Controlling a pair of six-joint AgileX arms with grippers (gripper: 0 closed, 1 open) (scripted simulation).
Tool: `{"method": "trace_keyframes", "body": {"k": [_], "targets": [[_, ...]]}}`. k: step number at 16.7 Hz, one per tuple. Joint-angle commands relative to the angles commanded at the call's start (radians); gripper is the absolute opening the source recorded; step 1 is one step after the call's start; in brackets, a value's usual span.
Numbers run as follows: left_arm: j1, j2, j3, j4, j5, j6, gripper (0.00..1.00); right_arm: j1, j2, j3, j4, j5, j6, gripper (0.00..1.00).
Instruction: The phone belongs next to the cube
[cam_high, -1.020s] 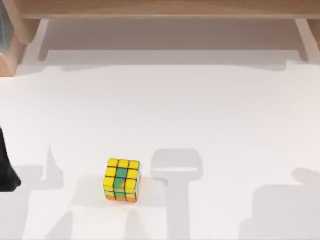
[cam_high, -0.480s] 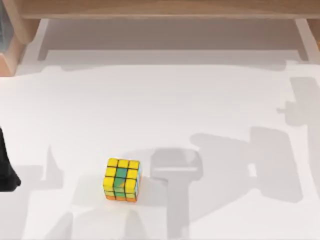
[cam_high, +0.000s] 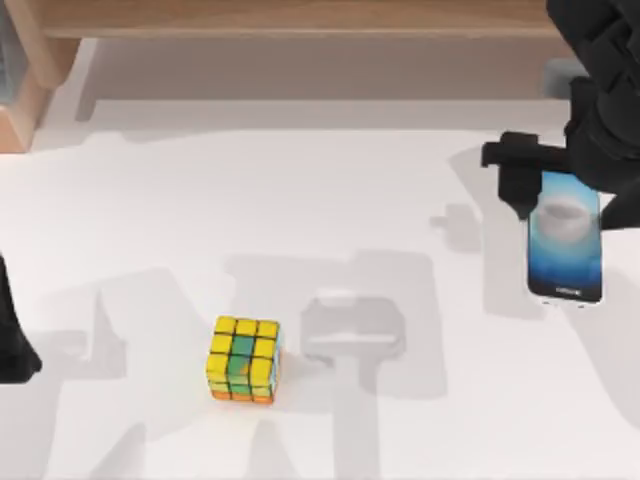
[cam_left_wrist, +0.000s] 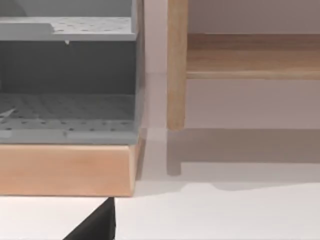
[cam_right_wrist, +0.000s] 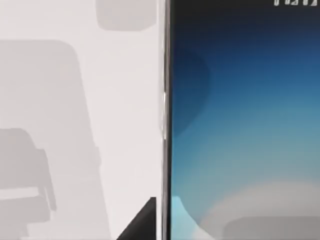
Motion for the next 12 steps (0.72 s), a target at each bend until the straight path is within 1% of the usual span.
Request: {"method": "trace_keyframes", "body": {"k": [6, 9, 12], "targets": [[0.0, 0.0, 0.0, 0.0, 0.0, 0.0, 1.0, 0.226, 0.14, 0.076, -0.034, -0.022, 0.157, 0.0], [0.0, 0.0, 0.0, 0.0, 0.0, 0.0, 1.0, 0.306, 0.195, 0.097, -0.046, -0.031, 0.211, 0.0], [0.0, 0.0, 0.0, 0.0, 0.0, 0.0, 1.0, 0.354, 0.23, 0.107, -0.051, -0.038, 0.242, 0.0]]}}
